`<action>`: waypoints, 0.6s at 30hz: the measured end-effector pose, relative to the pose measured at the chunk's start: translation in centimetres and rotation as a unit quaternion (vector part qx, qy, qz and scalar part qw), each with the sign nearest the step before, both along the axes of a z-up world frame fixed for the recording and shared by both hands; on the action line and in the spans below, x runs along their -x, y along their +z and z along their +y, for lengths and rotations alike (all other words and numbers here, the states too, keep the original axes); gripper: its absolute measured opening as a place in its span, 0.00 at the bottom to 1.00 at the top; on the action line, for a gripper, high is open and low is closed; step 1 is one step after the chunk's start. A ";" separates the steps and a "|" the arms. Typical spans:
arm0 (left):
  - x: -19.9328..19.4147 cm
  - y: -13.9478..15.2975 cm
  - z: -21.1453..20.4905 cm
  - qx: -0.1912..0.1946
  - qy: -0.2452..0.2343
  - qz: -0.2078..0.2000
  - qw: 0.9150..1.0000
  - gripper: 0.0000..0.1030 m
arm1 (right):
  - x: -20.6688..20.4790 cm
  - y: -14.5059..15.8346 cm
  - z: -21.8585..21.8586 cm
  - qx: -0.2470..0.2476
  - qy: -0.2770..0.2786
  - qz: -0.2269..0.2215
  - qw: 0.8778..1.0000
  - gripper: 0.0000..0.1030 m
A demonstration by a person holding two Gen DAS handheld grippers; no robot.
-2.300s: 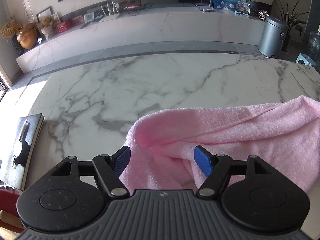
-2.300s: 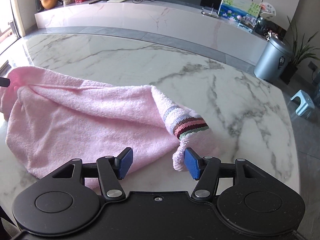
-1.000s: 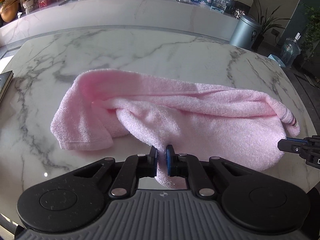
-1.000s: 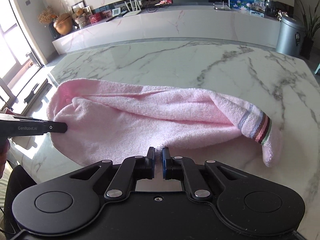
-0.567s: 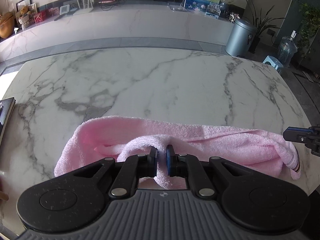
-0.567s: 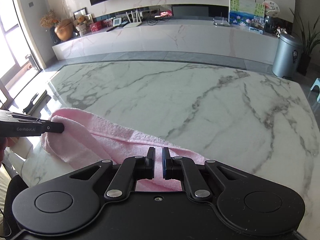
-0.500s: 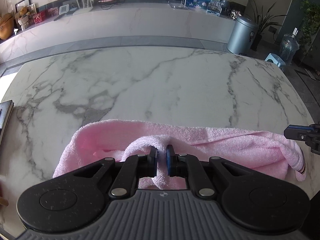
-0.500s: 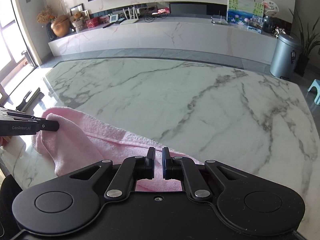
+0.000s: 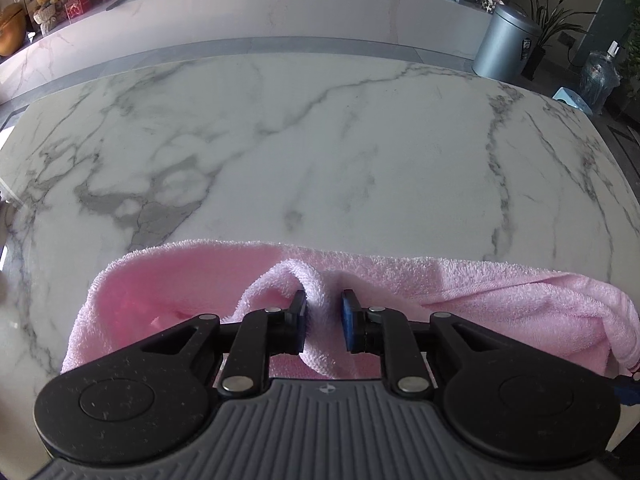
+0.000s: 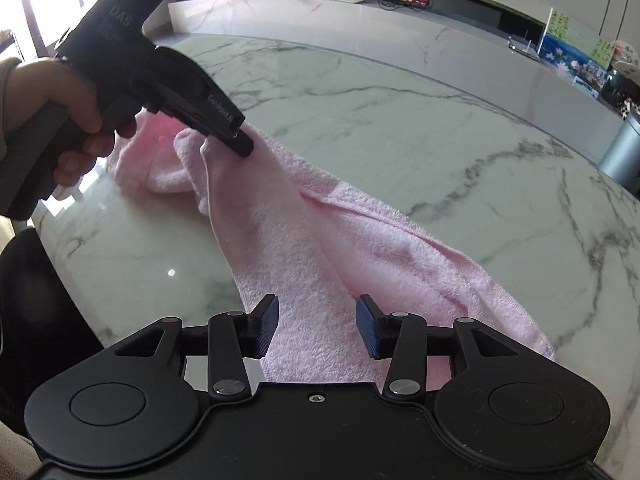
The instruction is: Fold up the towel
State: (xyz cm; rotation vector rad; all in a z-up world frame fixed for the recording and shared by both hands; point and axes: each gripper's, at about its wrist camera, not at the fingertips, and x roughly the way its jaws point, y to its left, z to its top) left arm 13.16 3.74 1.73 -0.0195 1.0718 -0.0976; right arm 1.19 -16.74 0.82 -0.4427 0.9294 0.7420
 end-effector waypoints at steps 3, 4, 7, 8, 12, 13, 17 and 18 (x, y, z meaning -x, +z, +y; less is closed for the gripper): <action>0.4 0.7 0.2 -0.005 -0.007 -0.011 1.000 0.53 | 1.3 -1.6 0.4 0.026 0.015 0.003 1.000 0.42; 0.6 1.0 0.5 -0.003 -0.010 -0.012 1.000 0.53 | 1.5 -1.9 0.5 0.032 0.018 0.001 0.999 0.42; 0.9 1.7 1.0 -0.007 -0.009 -0.020 1.000 0.60 | 2.1 -3.1 1.0 0.064 0.026 -0.016 0.998 0.42; 1.2 1.9 1.3 -0.009 -0.009 -0.023 1.000 0.62 | 2.2 -3.3 0.9 0.063 0.026 -0.022 0.997 0.42; 2.1 2.7 2.2 -0.008 -0.015 -0.031 0.999 0.62 | 1.5 -3.4 0.7 0.058 0.009 -0.016 0.998 0.16; 2.4 2.9 2.5 -0.007 -0.017 -0.031 0.999 0.63 | 1.3 -3.5 0.6 0.058 0.005 -0.014 0.998 0.09; 3.7 3.0 3.2 -0.015 -0.033 -0.032 0.999 0.63 | 0.1 -2.1 -0.6 0.038 -0.017 -0.018 0.999 0.05; 3.9 2.9 3.3 -0.019 -0.036 -0.032 0.999 0.63 | -0.2 -1.6 -0.8 0.033 -0.022 -0.023 0.999 0.05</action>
